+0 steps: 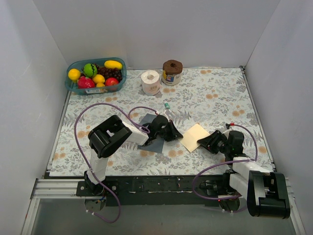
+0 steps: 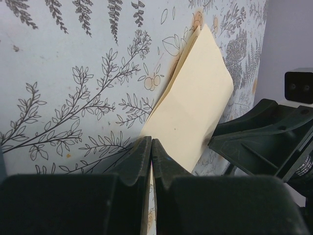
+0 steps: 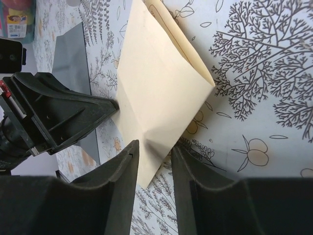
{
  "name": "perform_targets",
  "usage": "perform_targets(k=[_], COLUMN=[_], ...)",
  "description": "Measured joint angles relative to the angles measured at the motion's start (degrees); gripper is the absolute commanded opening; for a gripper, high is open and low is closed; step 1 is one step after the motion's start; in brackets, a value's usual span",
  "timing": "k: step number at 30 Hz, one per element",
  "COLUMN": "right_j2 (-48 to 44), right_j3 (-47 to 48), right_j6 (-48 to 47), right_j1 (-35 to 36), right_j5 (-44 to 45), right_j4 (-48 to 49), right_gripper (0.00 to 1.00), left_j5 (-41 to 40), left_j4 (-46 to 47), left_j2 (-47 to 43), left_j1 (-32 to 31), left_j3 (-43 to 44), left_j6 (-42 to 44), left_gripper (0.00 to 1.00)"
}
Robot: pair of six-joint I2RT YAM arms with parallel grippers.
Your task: Place the letter into the envelope and seal it
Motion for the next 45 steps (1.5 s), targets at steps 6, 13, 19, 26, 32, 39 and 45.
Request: perform_targets(k=[6, 13, 19, 26, 32, 39, 45], right_j2=[0.09, 1.18, 3.41, 5.11, 5.33, 5.33, 4.81], right_j3=[0.0, -0.02, -0.02, -0.02, -0.17, -0.76, -0.79], right_j6=[0.22, 0.94, 1.57, 2.25, 2.25, 2.23, 2.12], right_j1=[0.0, 0.0, 0.0, 0.0, 0.0, 0.0, 0.0], right_j5=[0.72, 1.38, 1.09, 0.85, 0.92, 0.9, -0.11], right_j4=[0.83, 2.54, 5.25, 7.45, 7.69, 8.15, 9.49], right_gripper=[0.42, 0.41, 0.41, 0.4, 0.32, 0.01, 0.01], left_j5=[0.02, 0.35, 1.11, 1.64, 1.79, 2.01, 2.27], left_j4=[0.63, 1.95, 2.23, 2.62, 3.43, 3.69, 4.63], left_j2=[-1.09, -1.42, -1.4, -1.4, -1.4, -1.4, -3.06], left_j1=[0.0, 0.0, -0.13, -1.11, -1.4, -1.42, -1.9], left_j3=[-1.81, -3.08, -3.23, -3.65, -4.22, -4.35, -3.67], left_j6=[-0.55, -1.7, -2.36, -3.1, -3.76, -4.33, -4.11], left_gripper=[0.02, 0.02, 0.02, 0.02, 0.02, 0.34, 0.74])
